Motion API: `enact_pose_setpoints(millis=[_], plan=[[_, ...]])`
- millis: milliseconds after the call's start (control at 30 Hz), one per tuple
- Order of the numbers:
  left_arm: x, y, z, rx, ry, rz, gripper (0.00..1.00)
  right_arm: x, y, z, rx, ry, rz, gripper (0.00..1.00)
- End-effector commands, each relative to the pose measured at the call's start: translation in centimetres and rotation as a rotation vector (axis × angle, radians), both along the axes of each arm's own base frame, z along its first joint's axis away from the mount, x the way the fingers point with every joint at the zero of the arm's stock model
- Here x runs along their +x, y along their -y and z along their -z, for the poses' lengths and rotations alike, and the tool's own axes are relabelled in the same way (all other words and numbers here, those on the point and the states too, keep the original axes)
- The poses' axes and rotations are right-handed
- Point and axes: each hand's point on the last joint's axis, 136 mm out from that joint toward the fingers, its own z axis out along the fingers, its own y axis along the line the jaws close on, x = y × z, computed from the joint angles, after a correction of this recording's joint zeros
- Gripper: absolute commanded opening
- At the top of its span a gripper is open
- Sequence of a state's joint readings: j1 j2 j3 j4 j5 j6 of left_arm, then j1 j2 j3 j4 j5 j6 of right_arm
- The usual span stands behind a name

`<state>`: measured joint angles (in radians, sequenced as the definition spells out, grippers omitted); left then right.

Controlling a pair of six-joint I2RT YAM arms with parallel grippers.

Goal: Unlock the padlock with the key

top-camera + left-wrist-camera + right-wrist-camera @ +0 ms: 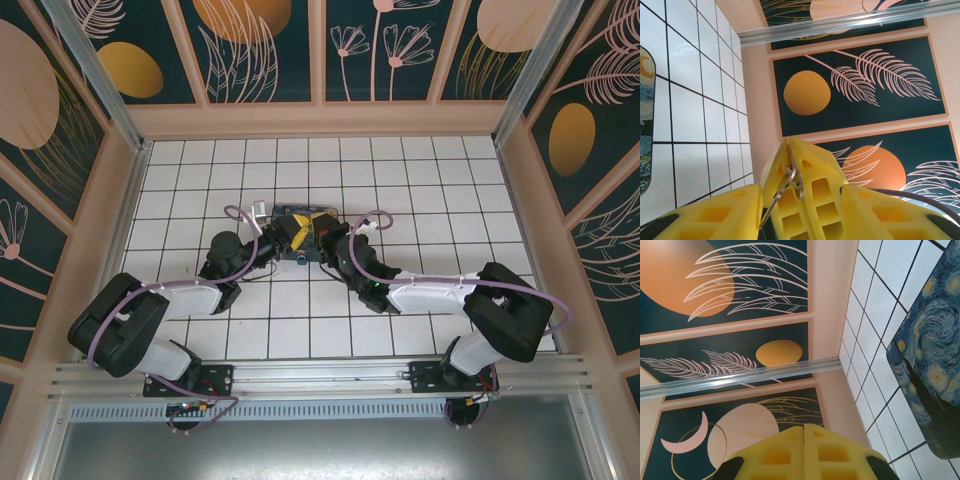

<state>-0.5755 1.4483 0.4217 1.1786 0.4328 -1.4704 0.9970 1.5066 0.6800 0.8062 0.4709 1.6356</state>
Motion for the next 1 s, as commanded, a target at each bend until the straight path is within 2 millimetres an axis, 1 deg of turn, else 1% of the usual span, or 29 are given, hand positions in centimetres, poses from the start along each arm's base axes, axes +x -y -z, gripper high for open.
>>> enact_pose_setpoints(millis=[0,200,300,400,533,667,833,900,967], plan=[[-0.2,-0.1,-0.9,-0.025,0.038,-0.007,0.46,-0.1,-0.1,-1.2,0.061,0.016,0.013,0.00],[-0.3,-0.2,-0.5,-0.018,0.032,-0.010,0.43,-0.1,0.0,-1.1,0.060,0.011,0.020,0.00],[-0.3,-0.3,-0.4,-0.016,0.029,-0.012,0.38,-0.1,0.0,-0.9,0.058,0.007,0.021,0.00],[-0.3,-0.3,-0.3,-0.013,0.028,-0.012,0.37,-0.1,0.1,-0.9,0.058,0.006,0.023,0.00],[-0.3,-0.3,-0.2,-0.009,0.024,-0.015,0.31,-0.2,0.1,-0.9,0.059,0.004,0.024,0.00],[-0.3,-0.4,-0.2,-0.007,0.024,-0.018,0.29,-0.2,0.2,-0.7,0.054,0.000,0.027,0.00],[-0.3,-0.4,0.0,-0.001,0.020,-0.020,0.19,-0.2,0.3,-0.5,0.055,-0.005,0.034,0.00],[-0.3,-0.4,0.1,0.002,0.018,-0.022,0.17,-0.2,0.3,-0.5,0.055,-0.005,0.035,0.00],[-0.3,-0.4,0.3,0.006,0.014,-0.022,0.10,-0.2,0.3,-0.4,0.055,-0.007,0.036,0.00]])
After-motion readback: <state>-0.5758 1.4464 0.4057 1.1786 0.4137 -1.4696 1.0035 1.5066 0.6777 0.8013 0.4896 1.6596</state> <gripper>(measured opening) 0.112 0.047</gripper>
